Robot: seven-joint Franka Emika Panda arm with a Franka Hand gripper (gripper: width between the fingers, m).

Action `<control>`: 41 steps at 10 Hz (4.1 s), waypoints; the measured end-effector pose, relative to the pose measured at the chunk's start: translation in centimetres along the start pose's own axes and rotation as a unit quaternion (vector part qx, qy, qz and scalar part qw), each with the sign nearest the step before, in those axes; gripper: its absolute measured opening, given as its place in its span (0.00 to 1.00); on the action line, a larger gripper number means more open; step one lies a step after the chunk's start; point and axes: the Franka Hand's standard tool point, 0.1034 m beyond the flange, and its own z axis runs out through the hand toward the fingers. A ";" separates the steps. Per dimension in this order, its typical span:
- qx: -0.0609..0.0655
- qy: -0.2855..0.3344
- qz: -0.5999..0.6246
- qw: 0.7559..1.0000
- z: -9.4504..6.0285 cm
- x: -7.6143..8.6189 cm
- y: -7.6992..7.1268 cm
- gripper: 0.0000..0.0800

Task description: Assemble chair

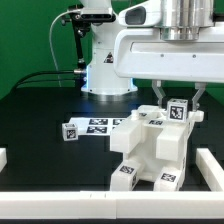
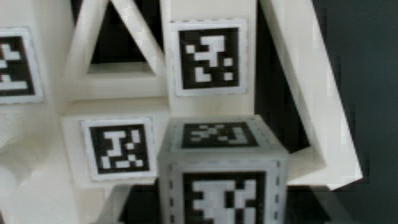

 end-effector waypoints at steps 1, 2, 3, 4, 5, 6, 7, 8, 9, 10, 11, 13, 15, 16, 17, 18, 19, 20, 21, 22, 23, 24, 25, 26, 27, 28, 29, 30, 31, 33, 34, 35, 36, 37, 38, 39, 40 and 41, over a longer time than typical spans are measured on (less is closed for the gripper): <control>0.000 0.000 0.000 1.000 0.0 0.0 0.0 0.36; 0.000 0.000 0.000 1.000 0.0 0.0 0.0 0.36; 0.000 0.000 0.002 1.000 0.0 0.0 0.0 0.36; 0.000 0.000 0.008 1.000 0.0 0.0 0.0 0.36; 0.000 0.000 0.008 1.000 0.0 0.0 0.0 0.36; 0.001 0.000 0.023 1.000 0.0 0.0 0.0 0.36; 0.001 0.000 0.055 0.999 0.0 0.0 0.0 0.36; 0.002 -0.001 0.090 0.996 0.0 0.0 0.0 0.36; 0.004 -0.002 0.115 0.993 0.0 0.0 -0.1 0.36; 0.006 -0.004 0.157 0.988 0.0 -0.1 -0.1 0.36; 0.006 -0.005 0.187 0.982 0.0 -0.1 -0.2 0.36; 0.011 -0.009 0.244 0.970 0.1 -0.2 -0.3 0.36; 0.013 -0.012 0.302 0.953 0.1 -0.2 -0.4 0.36; 0.014 -0.015 0.340 0.940 0.1 -0.3 -0.5 0.36; 0.015 -0.016 0.359 0.933 0.1 -0.3 -0.5 0.36; 0.015 -0.016 0.347 0.937 0.1 -0.3 -0.5 0.36; 0.015 -0.016 0.347 0.938 0.2 -0.3 -0.5 0.36; 0.015 -0.015 0.324 0.946 0.1 -0.3 -0.5 0.55; 0.017 -0.014 0.287 0.958 0.1 -0.3 -0.5 0.71; 0.018 -0.010 0.227 0.974 0.1 -0.2 -0.7 0.71; 0.020 -0.007 0.146 0.989 0.1 -0.5 -1.2 0.79; 0.019 -0.006 0.075 0.997 0.1 -0.9 -1.7 0.81; 0.020 -0.005 0.043 0.999 0.1 -1.0 -1.8 0.81; 0.019 -0.005 0.010 1.000 0.1 -1.0 -1.8 0.81; 0.019 -0.004 -0.031 0.999 0.1 -0.9 -1.7 0.81; 0.020 -0.003 -0.092 0.996 0.1 -0.7 -1.4 0.81; 0.019 -0.002 -0.142 0.990 0.1 -0.2 -0.7 0.81; 0.019 0.001 -0.171 0.985 0.2 -0.2 -0.7 0.81; 0.019 0.000 -0.173 0.985 0.2 -0.4 -0.9 0.81; 0.019 0.000 -0.157 0.987 0.2 -0.3 -0.7 0.79; 0.020 -0.001 -0.143 0.990 0.3 -0.3 -0.8 0.57; 0.020 -0.002 -0.092 0.996 0.3 -0.4 -0.8 0.57; 0.020 -0.003 -0.067 0.998 0.3 -0.4 -0.8 0.35; 0.020 -0.003 -0.051 0.999 0.3 -0.4 -0.8 0.35; 0.020 -0.004 -0.006 1.000 0.3 -0.4 -0.8 0.35; 0.020 -0.005 0.030 0.999 0.3 -0.4 -0.8 0.35; 0.020 -0.006 0.057 0.998 0.3 -0.4 -0.8 0.35; 0.021 -0.007 0.092 0.995 0.3 -0.4 -0.8 0.35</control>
Offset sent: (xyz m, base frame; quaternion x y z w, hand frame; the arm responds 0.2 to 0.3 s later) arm 0.0000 0.0000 0.0000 0.0000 0.0000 0.0650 0.9979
